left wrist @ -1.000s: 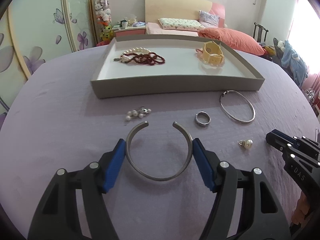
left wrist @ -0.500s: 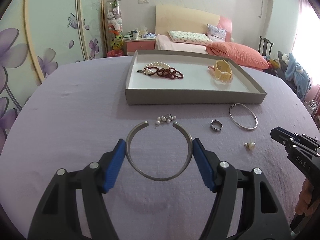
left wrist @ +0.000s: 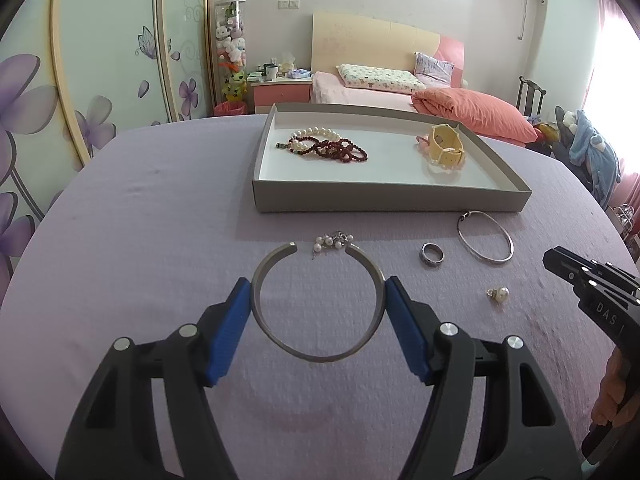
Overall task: Organize jewelry
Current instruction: 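Carry the pearl earring with the right tool while the left tool carries the cuff bangle to the tray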
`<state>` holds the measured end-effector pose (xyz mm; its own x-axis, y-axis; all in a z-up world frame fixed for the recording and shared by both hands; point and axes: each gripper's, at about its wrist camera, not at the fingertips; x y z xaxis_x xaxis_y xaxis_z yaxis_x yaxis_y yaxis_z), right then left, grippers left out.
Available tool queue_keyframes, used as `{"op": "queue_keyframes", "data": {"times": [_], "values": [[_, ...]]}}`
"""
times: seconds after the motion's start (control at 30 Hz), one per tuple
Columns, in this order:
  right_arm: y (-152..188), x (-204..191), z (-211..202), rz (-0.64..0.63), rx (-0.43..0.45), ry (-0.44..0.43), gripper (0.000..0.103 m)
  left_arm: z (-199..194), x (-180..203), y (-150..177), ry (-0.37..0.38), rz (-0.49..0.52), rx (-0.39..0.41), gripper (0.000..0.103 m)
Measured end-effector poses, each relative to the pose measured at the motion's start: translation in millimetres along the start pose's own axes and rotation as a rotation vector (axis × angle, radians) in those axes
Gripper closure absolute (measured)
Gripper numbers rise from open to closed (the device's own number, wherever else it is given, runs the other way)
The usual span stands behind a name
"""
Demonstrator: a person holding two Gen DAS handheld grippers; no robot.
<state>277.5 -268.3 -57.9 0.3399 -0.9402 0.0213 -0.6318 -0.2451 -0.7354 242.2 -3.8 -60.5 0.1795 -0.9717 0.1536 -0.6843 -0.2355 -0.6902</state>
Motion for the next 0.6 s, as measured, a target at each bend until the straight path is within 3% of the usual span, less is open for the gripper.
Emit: {"op": "queue_keyframes", "data": {"times": [0.6], "values": [[-49.9,-2.1,-23.5,-0.026,0.195,0.030,0.089,-16.5,7.0,-28.9,0.019,0.016,0.139,0.037]]}}
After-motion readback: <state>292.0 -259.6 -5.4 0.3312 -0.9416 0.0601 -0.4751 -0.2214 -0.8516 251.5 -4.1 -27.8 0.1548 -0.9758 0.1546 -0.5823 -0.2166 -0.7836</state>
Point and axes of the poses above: each gripper's, at about its wrist camera, not at the fingertips, and z roughly the way its jaws point, x to its right, y to its underside, and after that the axes turned 9 degrees about -z, right-handed
